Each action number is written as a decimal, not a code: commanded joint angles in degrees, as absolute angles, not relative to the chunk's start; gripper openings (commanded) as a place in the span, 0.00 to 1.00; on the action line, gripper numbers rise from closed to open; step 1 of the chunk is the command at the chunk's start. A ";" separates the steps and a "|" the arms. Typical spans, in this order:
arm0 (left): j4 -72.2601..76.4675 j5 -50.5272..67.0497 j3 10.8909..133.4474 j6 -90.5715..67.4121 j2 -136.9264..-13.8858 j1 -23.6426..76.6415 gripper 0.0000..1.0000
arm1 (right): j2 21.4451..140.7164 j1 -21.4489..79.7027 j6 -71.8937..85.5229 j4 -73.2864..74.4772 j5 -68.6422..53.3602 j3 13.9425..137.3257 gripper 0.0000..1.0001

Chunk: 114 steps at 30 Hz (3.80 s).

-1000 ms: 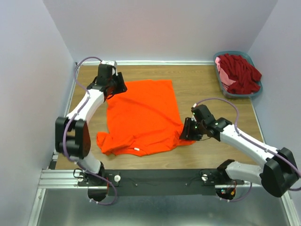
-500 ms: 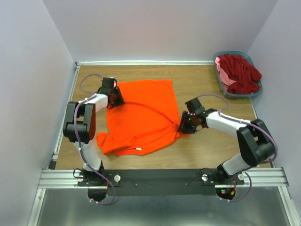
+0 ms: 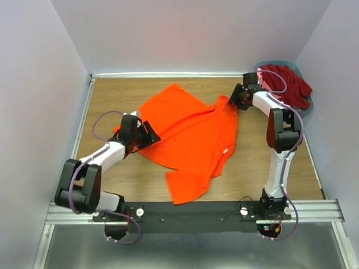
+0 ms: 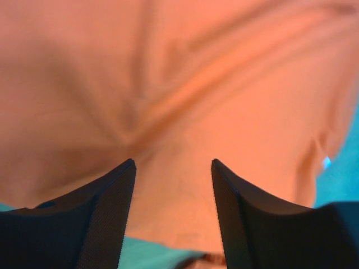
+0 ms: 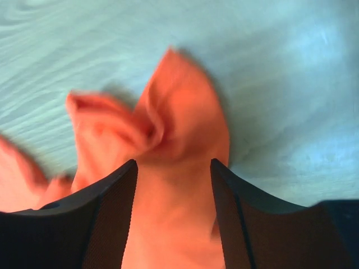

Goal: Fold and stack the t-shirts
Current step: Flatten the tshirt out

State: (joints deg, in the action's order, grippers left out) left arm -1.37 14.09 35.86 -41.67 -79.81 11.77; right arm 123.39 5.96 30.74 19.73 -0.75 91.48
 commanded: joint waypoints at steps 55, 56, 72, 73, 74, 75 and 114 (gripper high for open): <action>-12.83 -12.74 36.29 -42.37 -74.52 9.40 0.50 | 77.72 9.05 22.94 33.48 -0.61 54.86 0.88; -12.66 -12.74 36.65 -42.19 -75.23 9.49 0.50 | 76.48 9.05 23.11 33.92 -0.62 54.23 0.88; -18.28 -18.88 40.95 -42.36 -83.93 14.68 0.49 | 66.62 8.97 24.26 37.27 -1.84 49.22 0.88; -18.72 -19.59 41.22 -42.36 -84.20 14.76 0.49 | 66.62 9.05 24.26 37.27 -1.85 49.13 0.88; -19.59 -20.12 41.83 -42.36 -84.81 14.68 0.48 | 66.53 8.97 24.17 37.27 -2.11 49.04 0.88; -19.86 -21.00 42.01 -42.36 -84.81 14.76 0.48 | 66.53 9.05 24.08 37.35 -2.37 48.87 0.88; -23.55 -19.07 41.22 -38.06 -81.74 17.75 0.00 | 68.03 15.11 31.37 49.41 -1.93 42.63 0.87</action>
State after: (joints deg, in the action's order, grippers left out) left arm -19.84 -18.41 42.17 -38.63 -84.68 17.39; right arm 67.20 12.91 27.07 49.76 -2.07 44.05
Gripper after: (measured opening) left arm 0.011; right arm 0.876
